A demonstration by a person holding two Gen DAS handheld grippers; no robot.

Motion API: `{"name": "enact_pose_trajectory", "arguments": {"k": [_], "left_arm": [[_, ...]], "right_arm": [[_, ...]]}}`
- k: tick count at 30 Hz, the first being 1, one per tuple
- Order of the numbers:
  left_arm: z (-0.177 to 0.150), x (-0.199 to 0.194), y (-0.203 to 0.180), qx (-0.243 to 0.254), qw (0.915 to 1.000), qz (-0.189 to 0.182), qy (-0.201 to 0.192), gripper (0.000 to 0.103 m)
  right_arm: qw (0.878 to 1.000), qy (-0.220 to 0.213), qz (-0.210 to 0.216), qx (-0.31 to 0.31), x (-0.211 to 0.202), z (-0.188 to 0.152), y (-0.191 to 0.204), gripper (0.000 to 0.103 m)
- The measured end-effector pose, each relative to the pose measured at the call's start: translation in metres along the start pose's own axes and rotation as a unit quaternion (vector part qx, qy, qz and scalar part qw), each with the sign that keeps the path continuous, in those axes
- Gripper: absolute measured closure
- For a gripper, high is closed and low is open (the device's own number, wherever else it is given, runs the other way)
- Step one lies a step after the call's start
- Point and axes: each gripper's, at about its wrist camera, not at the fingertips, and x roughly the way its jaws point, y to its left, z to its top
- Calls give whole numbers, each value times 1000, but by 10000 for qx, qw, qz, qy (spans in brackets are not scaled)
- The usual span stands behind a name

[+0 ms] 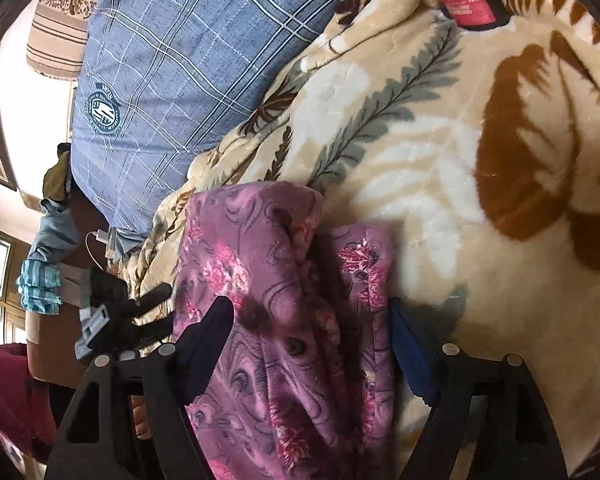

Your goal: Fold small clothes

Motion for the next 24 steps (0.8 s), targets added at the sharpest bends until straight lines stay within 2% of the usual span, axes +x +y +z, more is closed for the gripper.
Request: {"name": "enact_pose_trajectory", "arguments": {"k": [1,2,3,4,5,6,8,13,15,18,21,24], "left_arm": [[-1,3,-1,-5,10000,-31,-52,28],[-5,6,-4,15,9999,-126,-96,29],[-7,8,-5,47,9998,-167,-117,35],[-7,11,-7,67,9998,-160,-130,44],[-8,15,-8,126,9999,-41,-79,75],[-7,17,-9,136,9999,76,-60,81],[-8,6,-8,102,9997,-5,-200,90],[-31,-57,-35,401,9967,-97,-696,95],[-50,-95,-44,400,9945,-284,-921,95],[-93,-151,-58,571,9890,-211,-1349,96],[-126,-203,-65,614,9857,-184,-1556,96],[-149,-259,-71,764,9770,-155,-1986,96]], "right_arm": [[10000,40,68,-27,3,1,0,29],[9998,37,182,-25,5,3,0,46],[9997,88,214,-38,8,5,-1,59],[9998,153,143,-5,12,6,-3,59],[9997,159,165,59,17,7,-4,62],[9997,146,177,16,16,7,-4,68],[9997,105,212,-69,13,6,-1,76],[9970,-296,514,-505,-15,-7,28,80],[9928,-526,703,-818,-37,-25,55,81],[9838,-902,1138,-1048,-74,-62,93,81],[9792,-1009,1342,-1143,-92,-94,127,81],[9712,-978,1608,-1458,-106,-120,165,81]]}}
